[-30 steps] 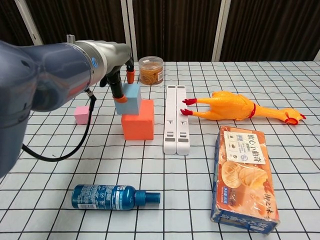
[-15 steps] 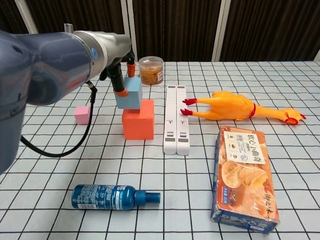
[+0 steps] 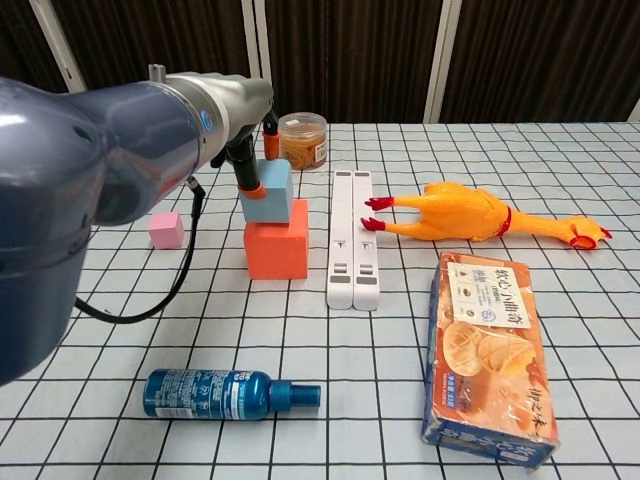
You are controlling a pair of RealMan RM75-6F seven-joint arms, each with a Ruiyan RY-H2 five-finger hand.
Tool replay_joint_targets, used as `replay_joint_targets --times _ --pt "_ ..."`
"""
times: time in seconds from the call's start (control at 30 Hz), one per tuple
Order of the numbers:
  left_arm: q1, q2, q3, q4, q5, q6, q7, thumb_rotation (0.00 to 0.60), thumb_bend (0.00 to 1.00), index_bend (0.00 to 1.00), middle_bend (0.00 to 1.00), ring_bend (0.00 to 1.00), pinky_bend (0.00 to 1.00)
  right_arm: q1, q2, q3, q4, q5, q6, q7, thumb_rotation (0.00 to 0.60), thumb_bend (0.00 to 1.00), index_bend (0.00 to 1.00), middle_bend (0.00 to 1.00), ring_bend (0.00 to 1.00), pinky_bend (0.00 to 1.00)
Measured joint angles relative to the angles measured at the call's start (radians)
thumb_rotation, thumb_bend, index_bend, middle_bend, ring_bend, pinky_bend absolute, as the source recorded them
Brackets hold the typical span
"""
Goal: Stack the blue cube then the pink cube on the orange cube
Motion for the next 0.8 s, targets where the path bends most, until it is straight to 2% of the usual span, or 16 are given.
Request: replay_joint_targets --times 0.23,0.5,0.8 --pt "-0.001 -0.012 -0.006 0.002 -0.002 -0.002 0.001 0.600 0.34 0.38 0.92 0.73 0.73 0.000 -0.001 0.000 -0.001 -0.002 0.002 -0.002 0.600 0.04 0.09 0.05 0.15 0.25" --pt "-0.002 -0.022 -0.008 -0.007 0.006 0.044 0.021 0.600 0.34 0.39 0.92 0.73 0.73 0.001 0.000 -0.001 -0.001 -0.005 0.002 0.001 0.600 0.04 0.09 0.05 0.15 0.25" --pt "0.003 -0.036 -0.014 0.014 0.004 0.036 0.022 0.600 0.34 0.38 0.92 0.73 0.73 0.000 0.001 0.000 -0.002 -0.003 0.002 0.003 0.600 0.04 0.09 0.05 0.15 0.25"
